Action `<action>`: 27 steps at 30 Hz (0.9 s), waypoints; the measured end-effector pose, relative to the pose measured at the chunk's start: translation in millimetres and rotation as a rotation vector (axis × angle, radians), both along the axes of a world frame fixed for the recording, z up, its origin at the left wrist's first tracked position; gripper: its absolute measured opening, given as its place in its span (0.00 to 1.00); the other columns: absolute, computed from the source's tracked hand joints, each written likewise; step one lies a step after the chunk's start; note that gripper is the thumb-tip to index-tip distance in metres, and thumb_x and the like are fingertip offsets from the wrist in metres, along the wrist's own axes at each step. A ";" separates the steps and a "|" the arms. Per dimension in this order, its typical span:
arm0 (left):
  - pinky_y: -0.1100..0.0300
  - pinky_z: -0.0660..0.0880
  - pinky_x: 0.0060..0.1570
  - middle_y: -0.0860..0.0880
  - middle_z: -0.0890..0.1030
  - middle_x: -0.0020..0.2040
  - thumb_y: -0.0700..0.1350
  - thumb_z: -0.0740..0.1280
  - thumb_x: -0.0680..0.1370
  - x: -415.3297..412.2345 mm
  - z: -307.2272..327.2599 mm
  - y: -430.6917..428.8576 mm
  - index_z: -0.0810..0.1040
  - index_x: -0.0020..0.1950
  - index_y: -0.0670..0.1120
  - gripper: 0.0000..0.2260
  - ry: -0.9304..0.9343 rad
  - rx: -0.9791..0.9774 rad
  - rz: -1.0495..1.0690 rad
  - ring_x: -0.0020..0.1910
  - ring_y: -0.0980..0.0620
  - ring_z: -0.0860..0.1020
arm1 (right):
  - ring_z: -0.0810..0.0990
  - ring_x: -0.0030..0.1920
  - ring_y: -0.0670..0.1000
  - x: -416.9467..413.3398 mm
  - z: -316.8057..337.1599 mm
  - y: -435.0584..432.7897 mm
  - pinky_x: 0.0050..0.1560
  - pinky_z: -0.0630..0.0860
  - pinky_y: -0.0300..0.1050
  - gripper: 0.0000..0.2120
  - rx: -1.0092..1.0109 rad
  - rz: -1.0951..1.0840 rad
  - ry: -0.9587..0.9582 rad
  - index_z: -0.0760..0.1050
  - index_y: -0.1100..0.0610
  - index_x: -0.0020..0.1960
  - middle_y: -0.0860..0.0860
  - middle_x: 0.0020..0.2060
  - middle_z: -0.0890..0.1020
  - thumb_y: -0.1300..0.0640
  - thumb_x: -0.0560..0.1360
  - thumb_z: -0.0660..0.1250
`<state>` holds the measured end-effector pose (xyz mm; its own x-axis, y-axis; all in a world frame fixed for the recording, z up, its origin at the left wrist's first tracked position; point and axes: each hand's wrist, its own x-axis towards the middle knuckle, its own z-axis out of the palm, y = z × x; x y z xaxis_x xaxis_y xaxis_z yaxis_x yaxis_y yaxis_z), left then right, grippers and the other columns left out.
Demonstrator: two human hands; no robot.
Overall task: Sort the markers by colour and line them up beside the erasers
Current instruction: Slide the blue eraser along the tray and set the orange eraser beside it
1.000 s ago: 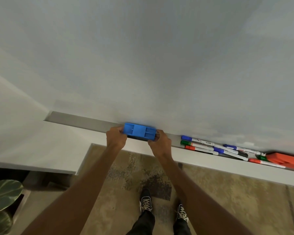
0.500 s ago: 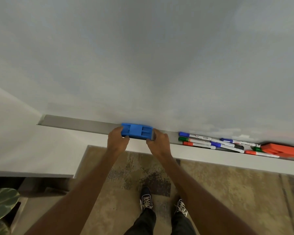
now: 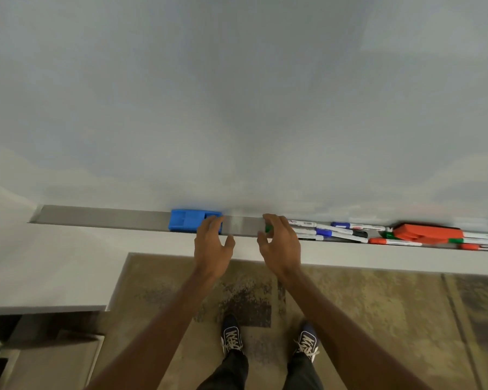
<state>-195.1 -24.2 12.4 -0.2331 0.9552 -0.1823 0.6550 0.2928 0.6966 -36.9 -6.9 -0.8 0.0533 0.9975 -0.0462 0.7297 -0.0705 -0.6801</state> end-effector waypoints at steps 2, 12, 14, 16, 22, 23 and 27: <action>0.52 0.66 0.70 0.45 0.69 0.73 0.42 0.69 0.78 26.7 3.6 -0.7 0.70 0.71 0.45 0.22 -0.021 0.013 -0.018 0.72 0.46 0.67 | 0.81 0.50 0.50 26.1 3.5 -3.3 0.49 0.82 0.48 0.18 0.021 -0.032 0.004 0.73 0.52 0.66 0.50 0.61 0.78 0.56 0.77 0.69; 0.65 0.71 0.58 0.47 0.76 0.62 0.40 0.70 0.77 173.1 13.0 6.8 0.75 0.65 0.44 0.17 -0.112 0.107 -0.149 0.60 0.50 0.76 | 0.79 0.40 0.45 171.1 15.8 -14.9 0.41 0.79 0.45 0.14 0.090 -0.224 0.023 0.77 0.51 0.59 0.47 0.45 0.83 0.48 0.76 0.70; 0.63 0.71 0.59 0.48 0.75 0.65 0.43 0.70 0.77 202.6 11.0 9.4 0.74 0.67 0.46 0.18 -0.120 0.084 -0.142 0.63 0.51 0.75 | 0.79 0.41 0.45 199.3 16.7 -14.3 0.42 0.79 0.44 0.15 0.100 -0.249 0.022 0.77 0.51 0.60 0.47 0.47 0.83 0.47 0.76 0.70; 0.62 0.71 0.60 0.49 0.74 0.67 0.44 0.69 0.78 231.0 9.8 11.8 0.73 0.68 0.47 0.19 -0.127 0.067 -0.156 0.64 0.51 0.74 | 0.79 0.42 0.45 229.3 16.3 -12.6 0.42 0.78 0.42 0.16 0.133 -0.276 0.019 0.77 0.52 0.59 0.47 0.48 0.82 0.46 0.75 0.71; 0.59 0.74 0.60 0.48 0.73 0.68 0.48 0.70 0.77 303.8 1.8 16.0 0.69 0.72 0.46 0.24 -0.184 0.068 -0.221 0.63 0.52 0.74 | 0.79 0.49 0.51 318.5 6.1 -7.1 0.46 0.78 0.48 0.12 0.188 -0.406 -0.002 0.77 0.53 0.56 0.49 0.52 0.80 0.48 0.75 0.71; 0.59 0.74 0.60 0.48 0.73 0.68 0.48 0.70 0.77 315.5 0.4 17.7 0.69 0.72 0.46 0.24 -0.189 0.070 -0.231 0.63 0.52 0.75 | 0.79 0.51 0.51 331.4 3.7 -6.7 0.47 0.79 0.50 0.13 0.177 -0.432 -0.002 0.77 0.52 0.57 0.50 0.54 0.80 0.48 0.76 0.70; 0.61 0.74 0.58 0.46 0.76 0.65 0.46 0.70 0.78 354.1 -11.1 24.4 0.72 0.69 0.44 0.21 -0.163 0.116 -0.272 0.60 0.51 0.77 | 0.78 0.54 0.54 375.1 -3.1 -6.4 0.50 0.78 0.48 0.13 0.174 -0.455 -0.011 0.77 0.55 0.60 0.52 0.56 0.78 0.55 0.76 0.70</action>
